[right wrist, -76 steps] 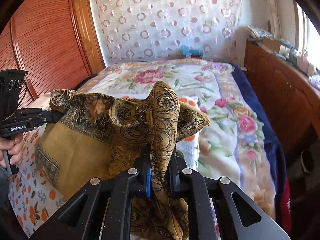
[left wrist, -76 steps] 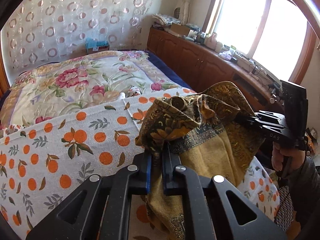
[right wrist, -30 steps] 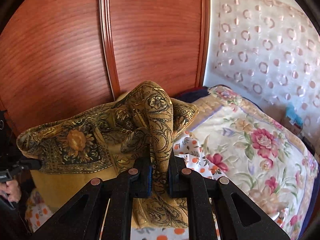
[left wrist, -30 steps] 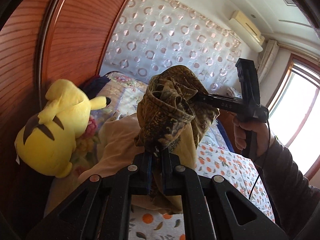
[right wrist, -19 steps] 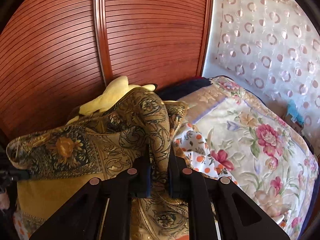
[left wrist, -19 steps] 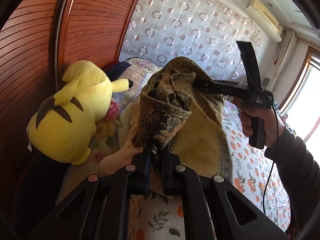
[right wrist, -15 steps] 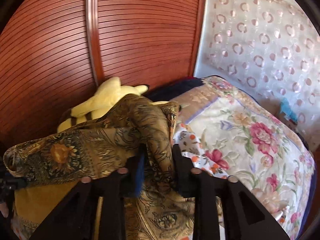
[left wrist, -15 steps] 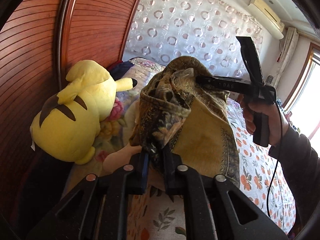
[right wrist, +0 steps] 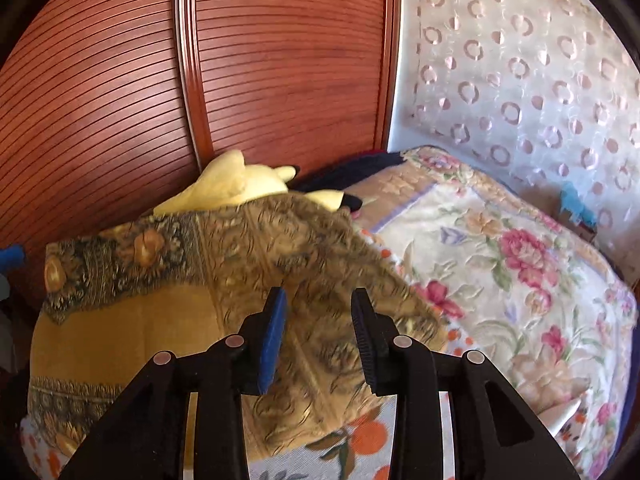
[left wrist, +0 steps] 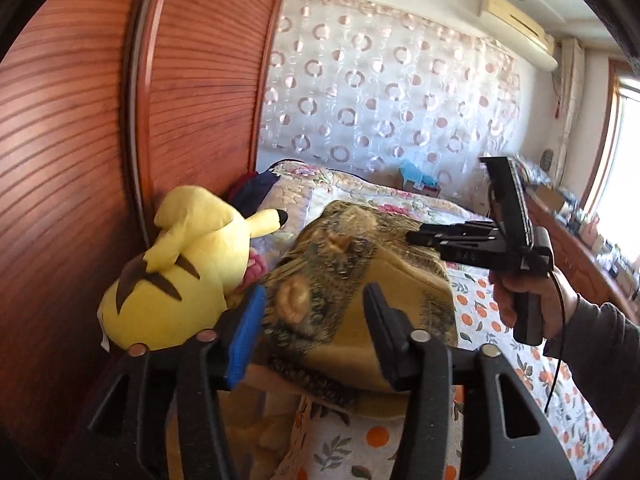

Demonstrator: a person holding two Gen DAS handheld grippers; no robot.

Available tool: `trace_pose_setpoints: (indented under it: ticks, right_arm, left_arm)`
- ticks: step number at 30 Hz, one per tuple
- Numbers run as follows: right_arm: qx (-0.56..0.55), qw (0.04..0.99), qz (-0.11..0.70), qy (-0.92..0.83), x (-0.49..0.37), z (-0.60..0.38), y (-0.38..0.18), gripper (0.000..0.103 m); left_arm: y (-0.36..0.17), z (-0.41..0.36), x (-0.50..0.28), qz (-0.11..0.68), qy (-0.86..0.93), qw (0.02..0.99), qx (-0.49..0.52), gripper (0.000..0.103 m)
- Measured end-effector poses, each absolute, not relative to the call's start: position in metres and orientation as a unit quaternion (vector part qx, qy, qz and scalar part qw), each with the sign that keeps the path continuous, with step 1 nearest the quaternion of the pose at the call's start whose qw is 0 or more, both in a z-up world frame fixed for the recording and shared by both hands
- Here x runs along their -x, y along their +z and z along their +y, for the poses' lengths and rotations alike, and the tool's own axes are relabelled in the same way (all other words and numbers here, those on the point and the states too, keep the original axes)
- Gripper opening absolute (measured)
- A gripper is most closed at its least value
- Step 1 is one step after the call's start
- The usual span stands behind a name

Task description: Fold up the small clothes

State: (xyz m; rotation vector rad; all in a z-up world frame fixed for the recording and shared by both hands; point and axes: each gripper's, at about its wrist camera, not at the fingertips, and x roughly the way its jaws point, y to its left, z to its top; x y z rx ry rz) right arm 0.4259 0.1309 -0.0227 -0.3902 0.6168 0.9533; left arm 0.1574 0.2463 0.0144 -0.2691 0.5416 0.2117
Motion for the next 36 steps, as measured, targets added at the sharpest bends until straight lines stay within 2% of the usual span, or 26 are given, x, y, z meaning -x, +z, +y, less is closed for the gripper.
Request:
trace_pose_setpoints:
  ticks: [4, 6, 9, 20, 30, 34, 36]
  right_arm:
    - [0.172, 0.818, 0.307, 0.454, -0.432, 0.131, -0.035, 0.061]
    - [0.170, 0.818, 0.310, 0.453, -0.433, 0.130, -0.039, 0.062]
    - [0.164, 0.821, 0.312, 0.450, -0.433, 0.121, -0.037, 0.063]
    - [0.137, 0.843, 0.287, 0.434, -0.371, 0.057, -0.008, 0.063]
    - [0.112, 0.878, 0.247, 0.394, -0.274, -0.046, 0.014, 0.063]
    - [0.090, 0.897, 0.233, 0.364, -0.236, -0.089, 0.021, 0.077]
    - [0.083, 0.906, 0.223, 0.350, -0.216, -0.110, 0.023, 0.081]
  left_arm:
    - [-0.007, 0.228, -0.187, 0.320, 0.085, 0.938, 0.103, 0.059]
    - [-0.026, 0.226, -0.196, 0.356, 0.091, 0.925, 0.096, 0.059]
    - [-0.038, 0.229, -0.192, 0.362, 0.094, 0.922, 0.104, 0.059]
    - [-0.005, 0.194, -0.167, 0.335, 0.082, 0.935, 0.083, 0.059]
    - [0.024, 0.120, -0.150, 0.315, 0.034, 0.947, 0.049, 0.059]
    - [0.034, 0.085, -0.143, 0.306, 0.011, 0.951, 0.036, 0.063]
    - [0.040, 0.069, -0.138, 0.294, -0.005, 0.955, 0.032, 0.075]
